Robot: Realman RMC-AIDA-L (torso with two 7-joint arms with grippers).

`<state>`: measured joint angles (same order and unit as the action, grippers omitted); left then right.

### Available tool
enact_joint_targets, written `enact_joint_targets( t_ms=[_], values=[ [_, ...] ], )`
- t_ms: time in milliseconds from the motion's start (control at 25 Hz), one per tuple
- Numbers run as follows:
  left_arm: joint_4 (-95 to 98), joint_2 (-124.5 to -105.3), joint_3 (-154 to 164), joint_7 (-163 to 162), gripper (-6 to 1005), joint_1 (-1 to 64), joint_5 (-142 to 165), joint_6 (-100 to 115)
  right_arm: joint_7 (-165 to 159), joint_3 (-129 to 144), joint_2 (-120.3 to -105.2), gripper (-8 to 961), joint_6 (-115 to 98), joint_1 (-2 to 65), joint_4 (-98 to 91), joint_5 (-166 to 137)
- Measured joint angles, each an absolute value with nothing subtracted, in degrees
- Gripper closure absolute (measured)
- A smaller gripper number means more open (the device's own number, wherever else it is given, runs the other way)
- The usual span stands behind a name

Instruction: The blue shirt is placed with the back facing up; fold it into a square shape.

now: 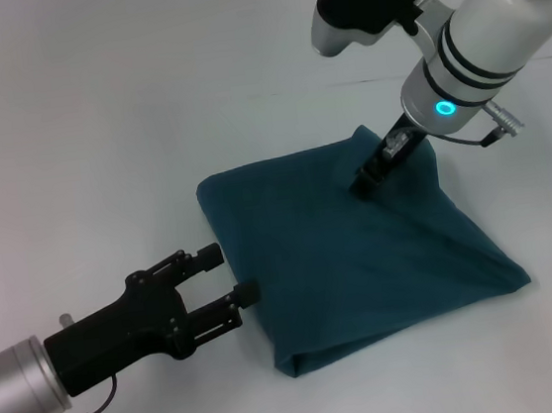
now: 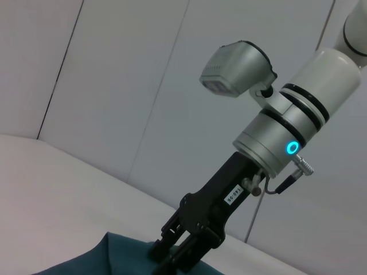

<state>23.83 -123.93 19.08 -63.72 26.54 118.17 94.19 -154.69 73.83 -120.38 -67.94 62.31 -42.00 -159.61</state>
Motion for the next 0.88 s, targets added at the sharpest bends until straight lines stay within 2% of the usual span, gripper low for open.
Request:
enact_joint_targets(
  t_ms=[600,680,880],
  values=[
    [23.73,-123.93,19.02,-63.72,234,26.63,118.12,94.13,-154.81,75.08,-120.41,446,-67.24,62.31,-41.71,-161.20],
    [23.73,-123.93,19.00,-63.72,234,26.63,118.12,94.12,-154.83,75.36,-120.41,625,-67.23,62.31,-41.66,-161.26],
    [23.73,-123.93,18.99,-63.72,234,26.63,118.12,94.13,-154.86,75.67,-120.41,680,-67.23,62.31,-41.66,-161.28]
  ],
)
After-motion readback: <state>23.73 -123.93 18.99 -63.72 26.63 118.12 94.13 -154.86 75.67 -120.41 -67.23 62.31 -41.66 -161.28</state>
